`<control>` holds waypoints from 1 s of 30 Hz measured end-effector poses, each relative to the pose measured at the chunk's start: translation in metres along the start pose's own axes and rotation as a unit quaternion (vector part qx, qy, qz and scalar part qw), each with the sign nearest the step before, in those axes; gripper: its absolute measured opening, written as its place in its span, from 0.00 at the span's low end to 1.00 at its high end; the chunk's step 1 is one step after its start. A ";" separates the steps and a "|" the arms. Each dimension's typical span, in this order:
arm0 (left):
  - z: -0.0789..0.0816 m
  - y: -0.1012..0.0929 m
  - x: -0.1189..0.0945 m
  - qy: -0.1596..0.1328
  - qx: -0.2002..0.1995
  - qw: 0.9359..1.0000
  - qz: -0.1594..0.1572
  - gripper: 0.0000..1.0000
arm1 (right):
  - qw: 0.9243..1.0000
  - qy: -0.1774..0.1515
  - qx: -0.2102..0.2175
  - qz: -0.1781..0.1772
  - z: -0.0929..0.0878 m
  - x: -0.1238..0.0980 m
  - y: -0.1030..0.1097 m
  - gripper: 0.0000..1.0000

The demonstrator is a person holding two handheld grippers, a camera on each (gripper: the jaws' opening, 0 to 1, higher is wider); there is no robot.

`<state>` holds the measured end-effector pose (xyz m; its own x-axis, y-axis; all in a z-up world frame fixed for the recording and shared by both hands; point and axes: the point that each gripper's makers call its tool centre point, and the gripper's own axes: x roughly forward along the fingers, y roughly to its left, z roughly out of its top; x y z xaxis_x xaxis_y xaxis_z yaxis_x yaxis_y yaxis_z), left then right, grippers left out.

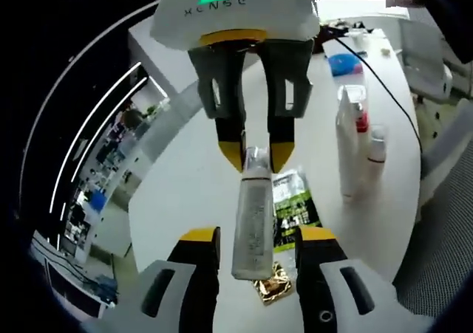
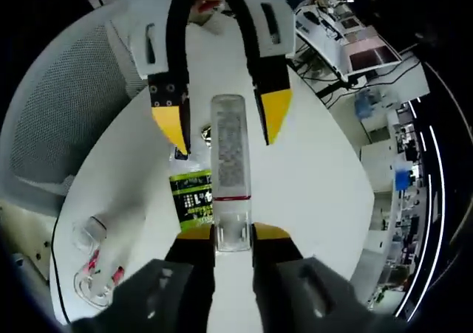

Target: Arrange the skincare products in the storage area until every visible bottle or jar stands upright without overlapping.

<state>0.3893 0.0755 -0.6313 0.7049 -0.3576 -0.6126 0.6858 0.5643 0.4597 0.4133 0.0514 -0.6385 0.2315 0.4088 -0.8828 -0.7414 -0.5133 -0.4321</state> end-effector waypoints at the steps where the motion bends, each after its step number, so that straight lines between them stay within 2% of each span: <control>1: 0.000 0.000 0.001 0.003 0.000 1.000 0.001 0.34 | 1.000 0.000 0.002 -0.005 0.003 -0.001 -0.001 0.17; 6: 0.002 -0.003 0.001 0.006 0.005 1.000 0.007 0.30 | 1.000 -0.001 0.006 -0.010 0.015 -0.008 0.002 0.17; 11: 0.002 0.001 -0.002 0.000 0.010 1.000 0.016 0.21 | 1.000 -0.005 0.001 -0.012 0.017 -0.015 0.004 0.17; 16: 0.001 0.000 -0.008 -0.010 -0.002 1.000 0.012 0.21 | 0.999 -0.016 -0.015 -0.026 0.028 -0.027 0.004 0.17; 20: 0.000 -0.007 -0.013 -0.023 0.002 1.000 0.004 0.20 | 0.999 -0.026 -0.024 -0.030 0.036 -0.035 0.008 0.17; 22: 0.002 -0.012 -0.017 -0.036 0.013 0.999 0.004 0.20 | 0.998 -0.034 -0.041 -0.031 0.040 -0.040 0.011 0.18; 23: 0.004 -0.012 -0.019 -0.046 0.017 0.999 0.008 0.19 | 0.998 -0.033 -0.035 -0.032 0.040 -0.041 0.013 0.18; 25: 0.006 -0.014 -0.024 -0.061 0.005 0.998 0.007 0.19 | 0.998 -0.045 -0.037 -0.034 0.044 -0.047 0.015 0.18; 30: 0.012 -0.011 -0.040 -0.084 0.015 0.996 0.032 0.19 | 0.995 -0.077 -0.042 -0.053 0.058 -0.062 0.014 0.19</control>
<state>0.3557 0.0749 -0.6043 0.7664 -0.4419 -0.4661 0.6412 0.5689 0.5150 0.3522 0.0627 -0.5797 0.2020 0.5708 -0.7958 -0.6614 -0.5198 -0.5407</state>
